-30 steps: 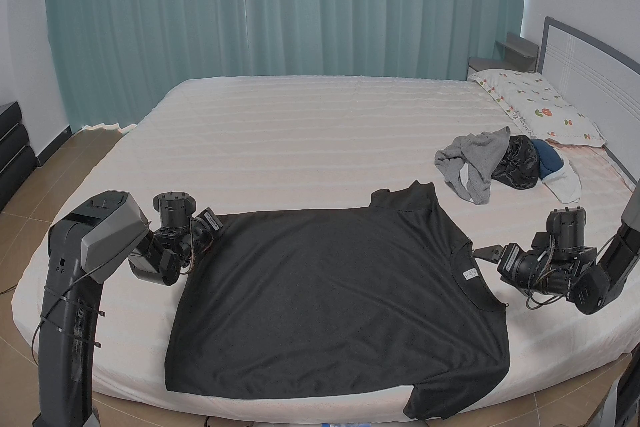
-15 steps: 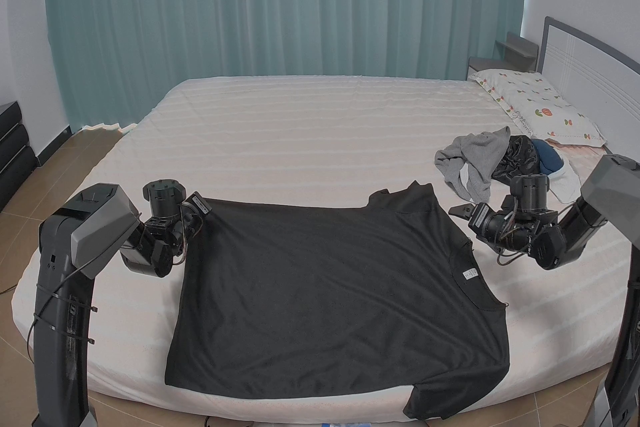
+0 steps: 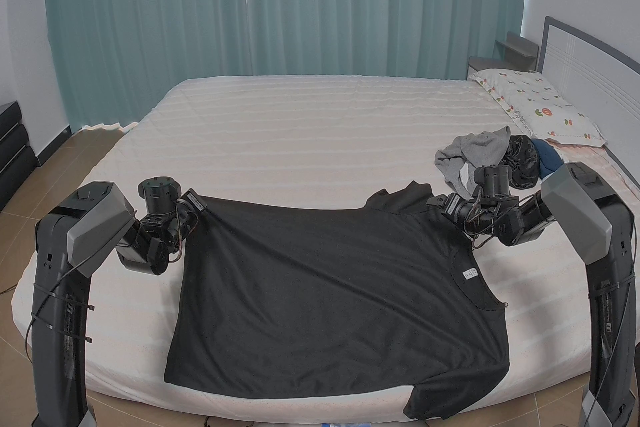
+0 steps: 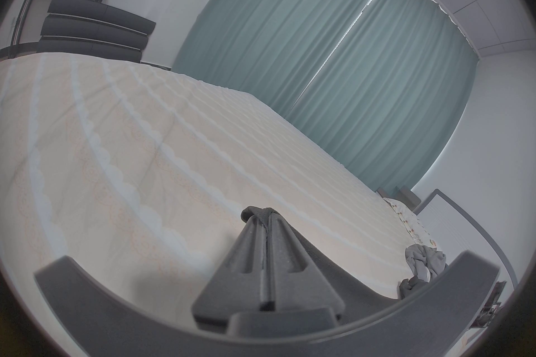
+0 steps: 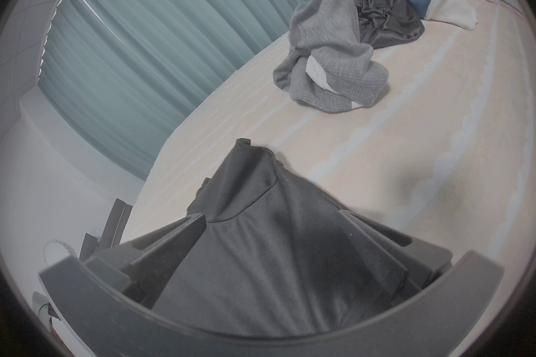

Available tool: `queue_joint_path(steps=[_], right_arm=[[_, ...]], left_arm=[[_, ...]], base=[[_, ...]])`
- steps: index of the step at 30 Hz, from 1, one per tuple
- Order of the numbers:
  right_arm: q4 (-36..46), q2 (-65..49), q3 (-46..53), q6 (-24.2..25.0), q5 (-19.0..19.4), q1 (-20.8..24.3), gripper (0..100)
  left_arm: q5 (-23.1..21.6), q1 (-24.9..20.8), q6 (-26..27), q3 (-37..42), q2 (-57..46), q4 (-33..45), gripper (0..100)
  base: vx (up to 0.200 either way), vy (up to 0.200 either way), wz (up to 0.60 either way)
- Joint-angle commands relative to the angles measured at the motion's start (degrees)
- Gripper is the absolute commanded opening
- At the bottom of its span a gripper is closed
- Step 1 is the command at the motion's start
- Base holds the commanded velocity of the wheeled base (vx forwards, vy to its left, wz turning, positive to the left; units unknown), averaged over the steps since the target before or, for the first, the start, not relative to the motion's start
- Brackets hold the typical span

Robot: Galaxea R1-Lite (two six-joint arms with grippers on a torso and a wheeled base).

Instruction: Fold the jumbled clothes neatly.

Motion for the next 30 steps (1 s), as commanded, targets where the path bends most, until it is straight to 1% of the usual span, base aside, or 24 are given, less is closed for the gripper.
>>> queue_joint_path(steps=[1, 3, 8, 27, 28, 30], right_arm=[[0.54, 5.29, -4.63, -0.5, -0.4, 0.01, 100], [0.45, 5.9, -6.03, -0.59, -1.2, 0.1, 100], [0.54, 7.31, -9.29, -0.85, -1.81, 0.01, 100], [0.54, 9.6, -13.24, -1.29, -2.6, 0.01, 100], [0.54, 9.6, -13.24, -1.29, -2.6, 0.01, 0], [0.1, 9.6, -13.33, -1.29, -2.6, -0.08, 0]], left_arm=[[0.08, 0.05, -0.01, 0.07, -0.15, -0.03, 0], [-0.01, 0.05, -0.01, 0.07, -0.06, 0.06, 0], [-0.01, 0.05, -0.01, 0.07, 0.03, 0.15, 0], [0.08, 0.05, 0.08, 0.07, 0.12, 0.15, 0], [0.08, 0.05, 0.08, 0.07, 0.12, 0.15, 0], [0.08, 0.14, 0.08, 0.07, 0.12, 0.15, 0]], base=[[0.0, 0.0, 0.0], [0.0, 0.0, 0.0], [0.0, 0.0, 0.0], [0.0, 0.0, 0.0], [0.0, 0.0, 0.0], [0.0, 0.0, 0.0]])
